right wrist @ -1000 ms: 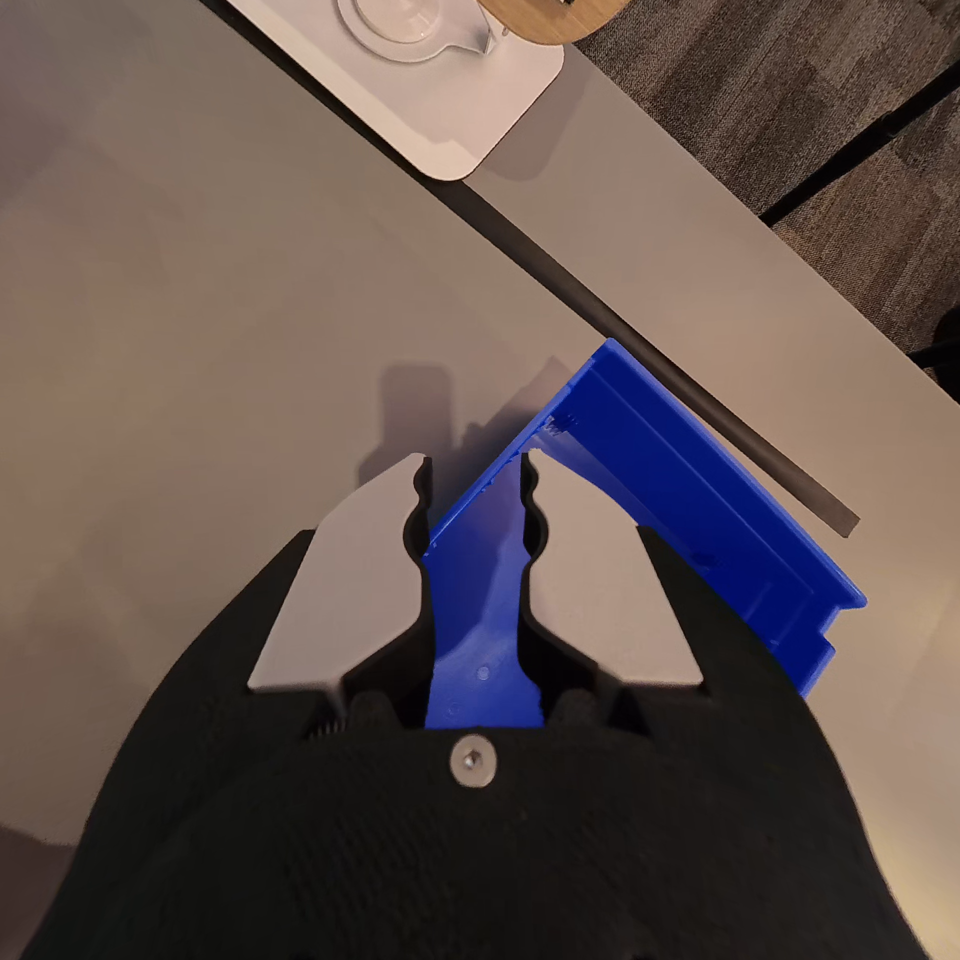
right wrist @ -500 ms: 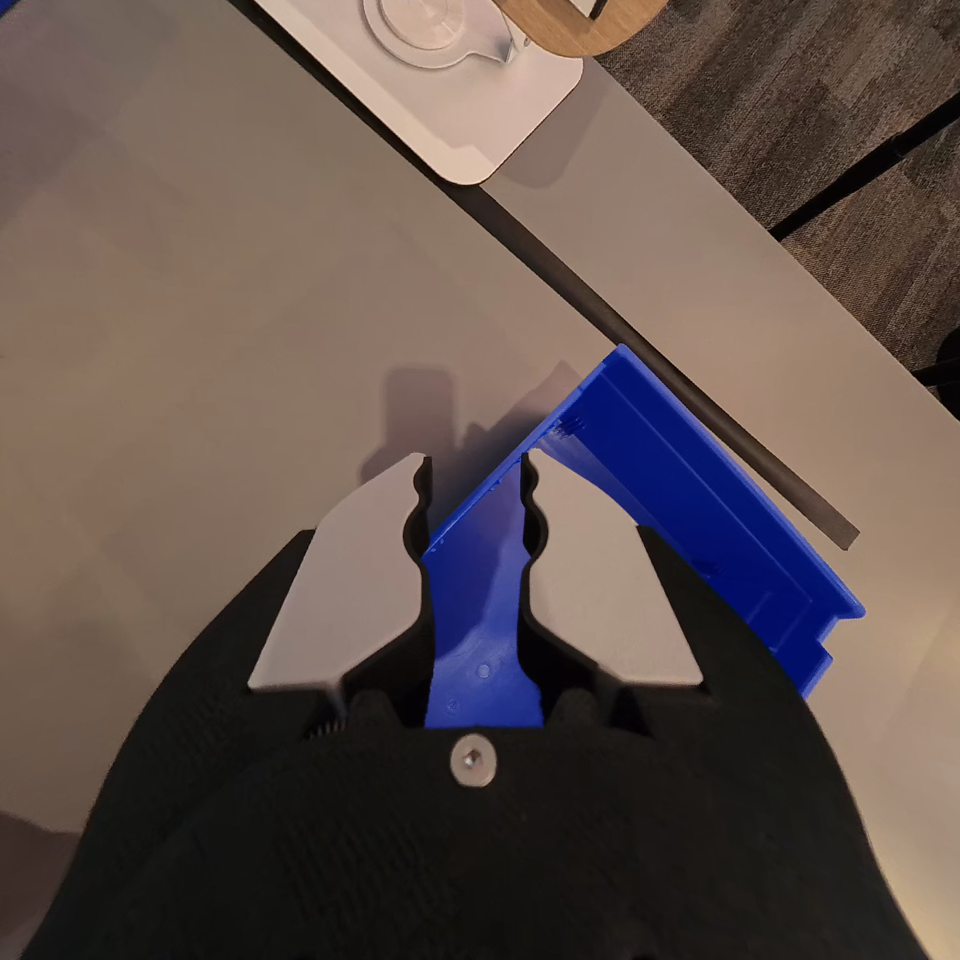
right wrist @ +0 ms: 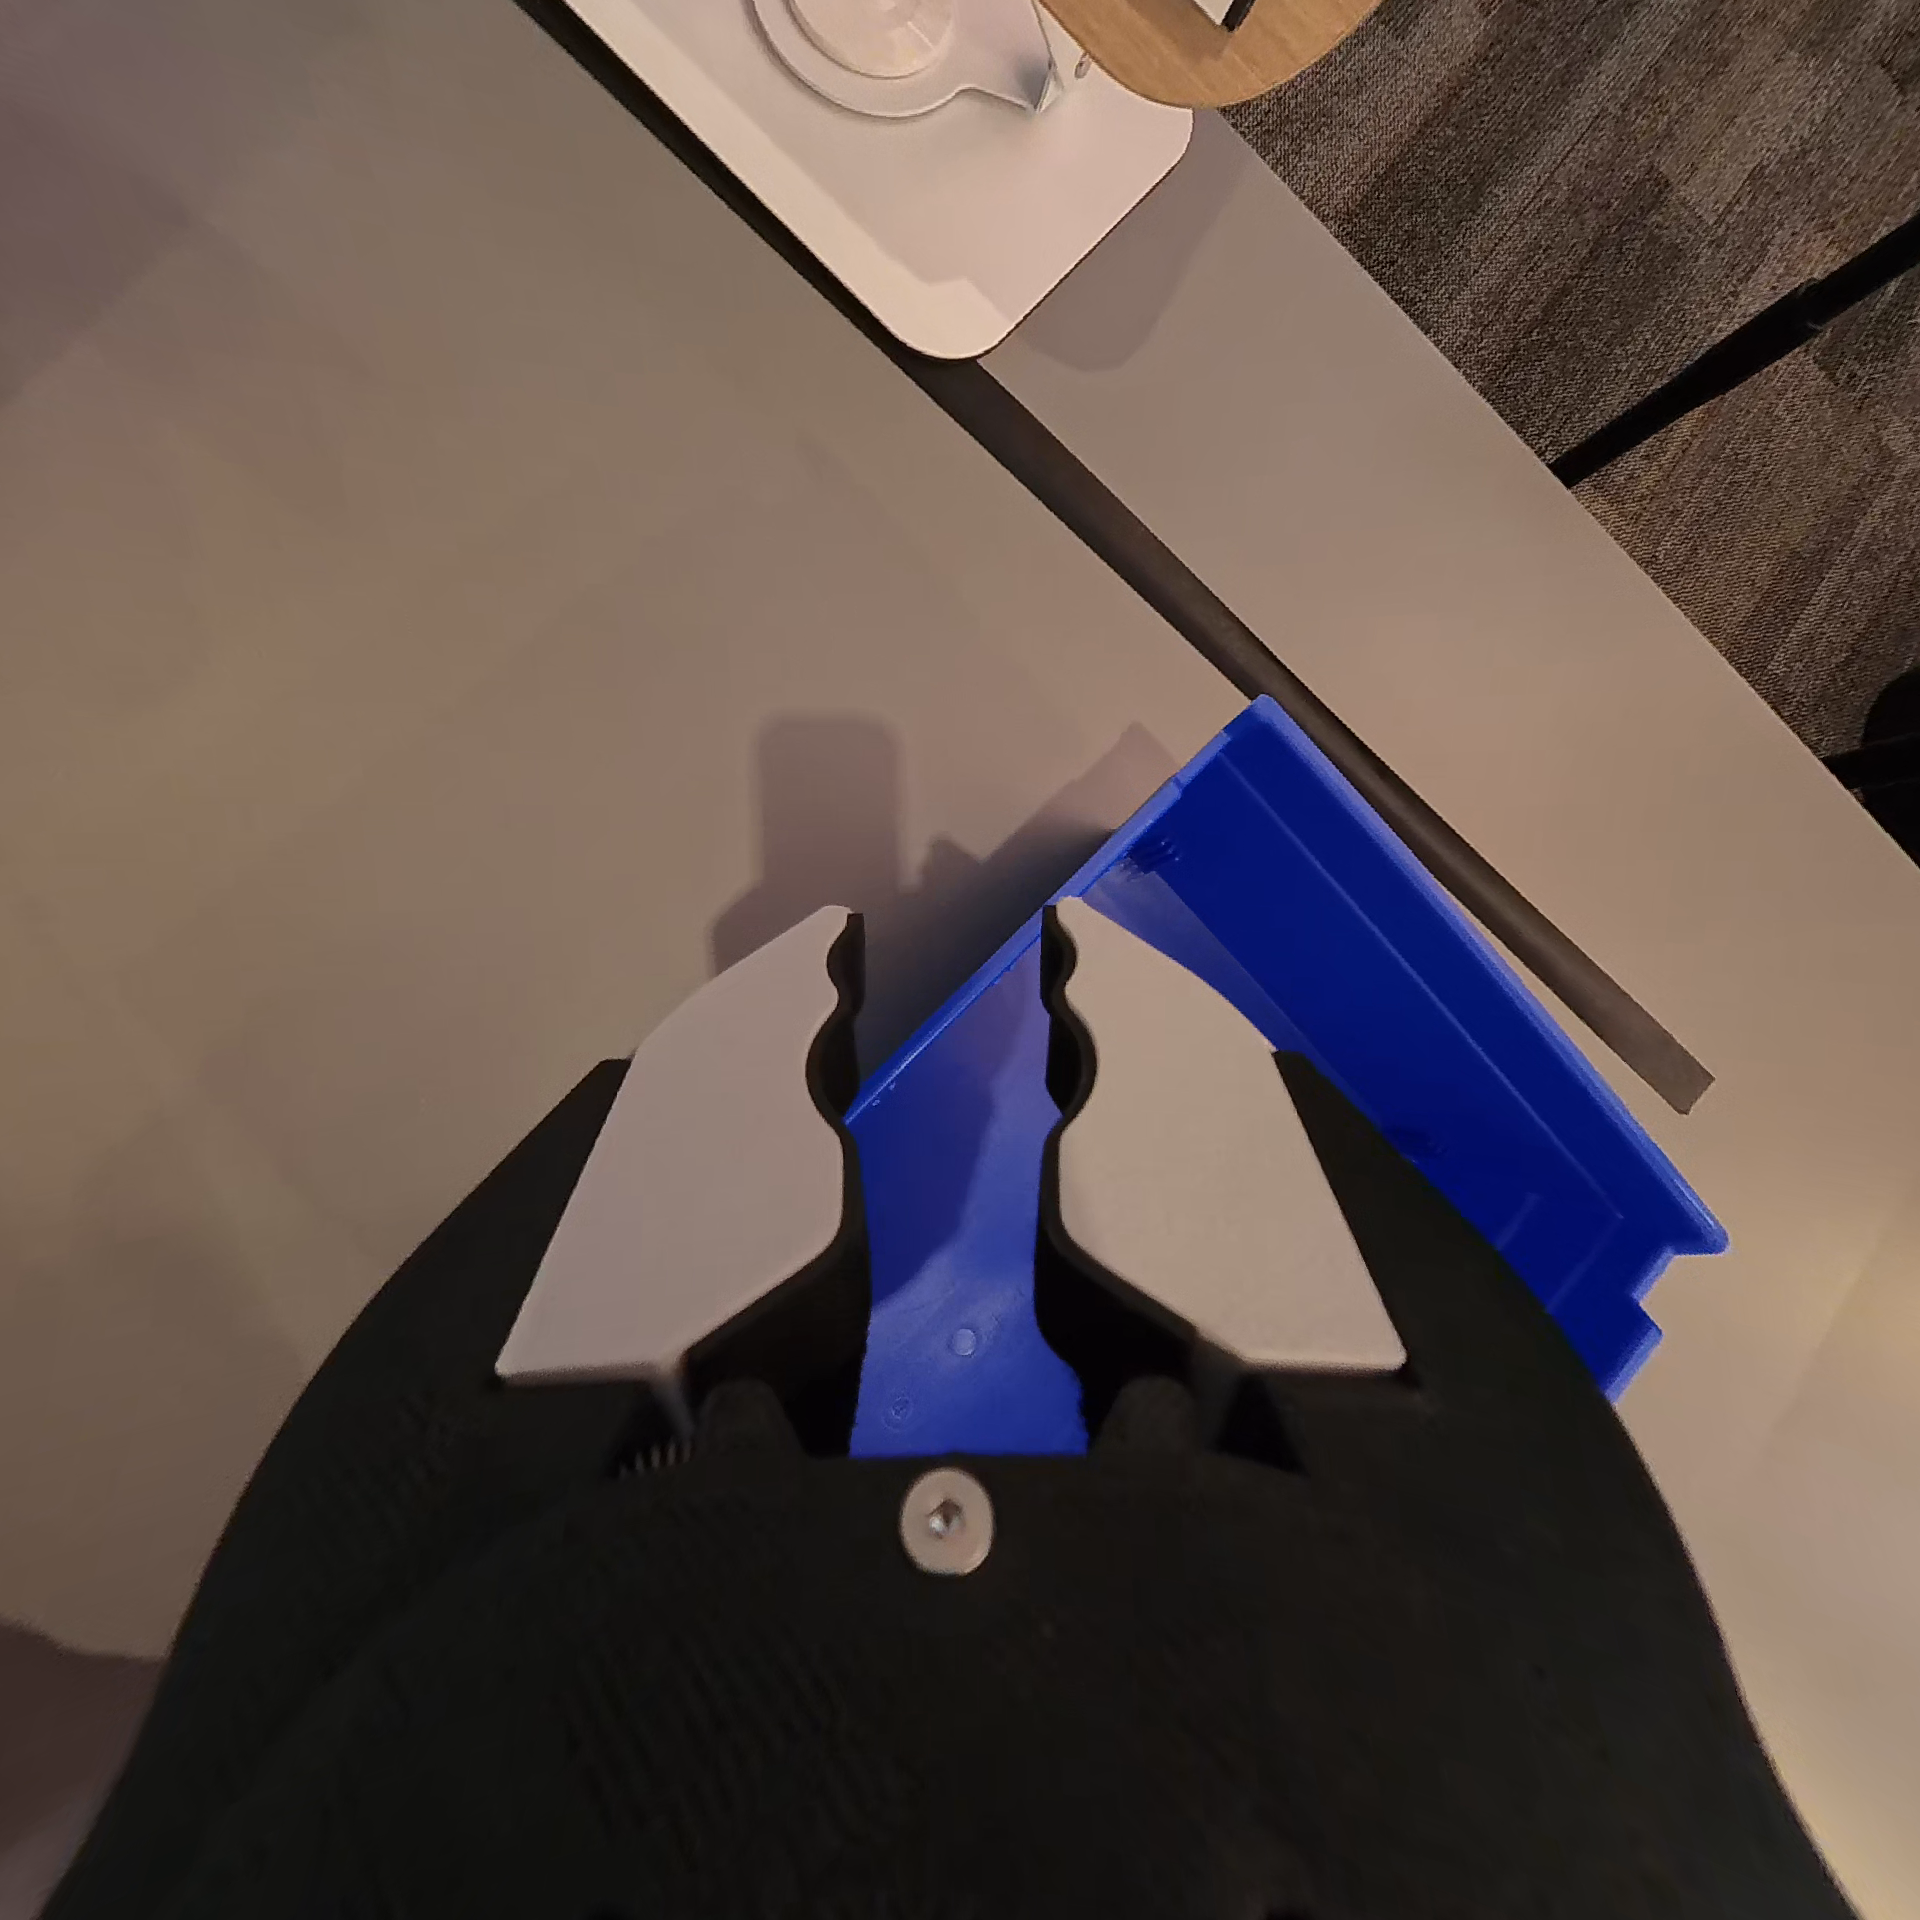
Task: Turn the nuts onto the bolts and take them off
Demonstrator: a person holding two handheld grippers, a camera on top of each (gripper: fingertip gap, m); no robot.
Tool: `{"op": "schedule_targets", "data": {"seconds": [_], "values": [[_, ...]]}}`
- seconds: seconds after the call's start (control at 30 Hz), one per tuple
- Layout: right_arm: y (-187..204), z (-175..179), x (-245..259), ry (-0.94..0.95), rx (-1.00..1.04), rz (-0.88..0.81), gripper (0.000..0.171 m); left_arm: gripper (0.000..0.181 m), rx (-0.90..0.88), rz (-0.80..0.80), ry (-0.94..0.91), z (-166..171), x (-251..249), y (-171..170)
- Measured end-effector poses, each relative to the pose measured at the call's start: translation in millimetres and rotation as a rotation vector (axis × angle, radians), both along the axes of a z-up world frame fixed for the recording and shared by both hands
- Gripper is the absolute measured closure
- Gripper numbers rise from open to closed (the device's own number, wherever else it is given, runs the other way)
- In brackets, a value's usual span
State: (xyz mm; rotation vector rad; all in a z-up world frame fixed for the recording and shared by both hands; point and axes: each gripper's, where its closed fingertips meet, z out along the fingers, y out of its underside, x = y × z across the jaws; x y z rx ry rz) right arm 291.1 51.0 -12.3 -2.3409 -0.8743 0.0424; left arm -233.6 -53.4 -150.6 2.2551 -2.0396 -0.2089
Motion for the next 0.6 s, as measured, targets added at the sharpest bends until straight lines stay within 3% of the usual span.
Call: {"op": "schedule_targets", "data": {"seconds": [0.17, 0.37, 0.6], "values": [[-1, 0, 1, -0.002, 0.0, 0.002, 0.138, 0.152, 0.091, 0.043, -0.072, 3, 21, 15], [-2, -1, 1, -0.019, -0.005, 0.013, 0.138, 0.152, -0.003, 0.132, -0.217, 13, 34, 6], [-3, 3, 3, -0.009, 0.004, 0.007, 0.138, 0.152, 0.02, 0.049, -0.112, -1, 26, 2]]}}
